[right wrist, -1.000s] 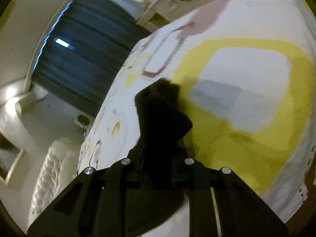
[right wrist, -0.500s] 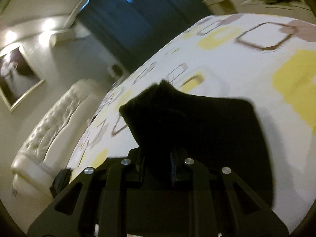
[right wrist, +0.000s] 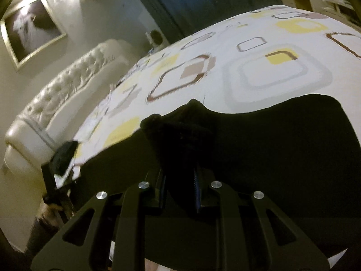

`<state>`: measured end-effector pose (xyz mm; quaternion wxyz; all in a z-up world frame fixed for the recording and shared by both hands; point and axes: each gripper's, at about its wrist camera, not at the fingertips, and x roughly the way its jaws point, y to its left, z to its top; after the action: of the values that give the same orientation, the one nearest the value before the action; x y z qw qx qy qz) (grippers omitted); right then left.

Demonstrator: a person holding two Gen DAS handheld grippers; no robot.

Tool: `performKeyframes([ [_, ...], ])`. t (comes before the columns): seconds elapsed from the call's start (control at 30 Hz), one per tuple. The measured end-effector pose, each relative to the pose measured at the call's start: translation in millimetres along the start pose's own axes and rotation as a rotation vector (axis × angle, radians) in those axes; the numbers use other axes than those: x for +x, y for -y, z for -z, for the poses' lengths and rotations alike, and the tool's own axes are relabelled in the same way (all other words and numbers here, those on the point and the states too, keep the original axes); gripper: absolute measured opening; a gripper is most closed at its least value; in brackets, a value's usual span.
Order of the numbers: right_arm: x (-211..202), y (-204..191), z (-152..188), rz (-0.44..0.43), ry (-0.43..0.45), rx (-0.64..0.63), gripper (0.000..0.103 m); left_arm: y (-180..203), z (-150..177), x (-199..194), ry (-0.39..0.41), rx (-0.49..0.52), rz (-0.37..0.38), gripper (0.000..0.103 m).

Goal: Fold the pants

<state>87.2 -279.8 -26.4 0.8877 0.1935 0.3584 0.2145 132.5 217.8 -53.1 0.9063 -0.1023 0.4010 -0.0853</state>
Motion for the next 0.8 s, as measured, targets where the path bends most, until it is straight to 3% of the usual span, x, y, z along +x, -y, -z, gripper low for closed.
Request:
performKeyframes([
  [0.6, 38.9, -37.8, 24.3, -0.032, -0.104, -0.097, 0.020, -0.5, 0.1, -0.2, 0.000, 0.001, 0.000, 0.091],
  [0.8, 49.2, -48.0, 34.5, -0.025, -0.150, -0.137, 0.027, -0.5, 0.3, -0.4, 0.000, 0.001, 0.003, 0.091],
])
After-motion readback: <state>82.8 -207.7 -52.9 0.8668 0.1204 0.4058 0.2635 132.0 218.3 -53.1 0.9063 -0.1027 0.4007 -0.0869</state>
